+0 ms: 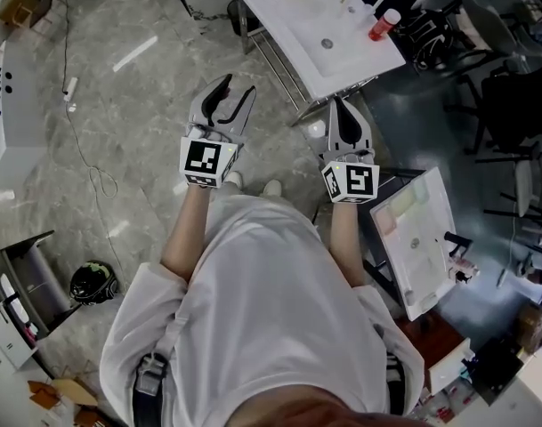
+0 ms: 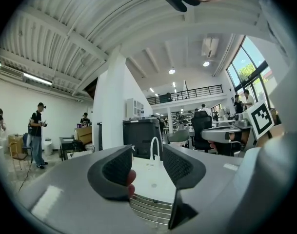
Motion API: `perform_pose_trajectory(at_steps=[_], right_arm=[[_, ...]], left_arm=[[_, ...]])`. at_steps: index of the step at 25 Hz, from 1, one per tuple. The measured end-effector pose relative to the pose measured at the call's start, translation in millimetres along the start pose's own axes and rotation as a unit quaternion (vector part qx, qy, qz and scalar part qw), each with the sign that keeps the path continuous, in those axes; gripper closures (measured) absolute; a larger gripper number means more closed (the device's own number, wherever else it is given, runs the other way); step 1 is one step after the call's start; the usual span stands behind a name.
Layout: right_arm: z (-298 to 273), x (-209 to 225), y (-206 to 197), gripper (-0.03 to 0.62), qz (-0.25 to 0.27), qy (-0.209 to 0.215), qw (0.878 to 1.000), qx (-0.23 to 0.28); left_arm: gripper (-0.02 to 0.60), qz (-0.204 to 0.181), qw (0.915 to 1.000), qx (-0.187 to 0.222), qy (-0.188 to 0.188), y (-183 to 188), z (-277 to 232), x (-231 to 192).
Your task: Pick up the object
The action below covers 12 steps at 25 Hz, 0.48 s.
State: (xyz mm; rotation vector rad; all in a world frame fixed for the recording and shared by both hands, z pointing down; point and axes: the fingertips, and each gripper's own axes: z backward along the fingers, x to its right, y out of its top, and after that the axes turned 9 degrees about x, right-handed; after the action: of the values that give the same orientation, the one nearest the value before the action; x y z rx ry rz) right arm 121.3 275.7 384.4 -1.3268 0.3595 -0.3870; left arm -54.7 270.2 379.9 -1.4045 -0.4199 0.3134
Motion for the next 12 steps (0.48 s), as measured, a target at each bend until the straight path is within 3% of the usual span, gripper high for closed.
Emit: perform_pose_trajectory(at_steps=[4, 12], right_arm=[[10, 10, -2, 0.591, -0.007, 0.002, 1.000, 0.003], [20, 29, -7, 0.591, -0.020, 0.008, 1.000, 0.009]], left_arm=[[0.256, -0.014, 0.9999, 0.006, 0.002, 4, -5, 11], [0.118, -0.024, 0.9996, 0.011, 0.011, 7, -14, 27]])
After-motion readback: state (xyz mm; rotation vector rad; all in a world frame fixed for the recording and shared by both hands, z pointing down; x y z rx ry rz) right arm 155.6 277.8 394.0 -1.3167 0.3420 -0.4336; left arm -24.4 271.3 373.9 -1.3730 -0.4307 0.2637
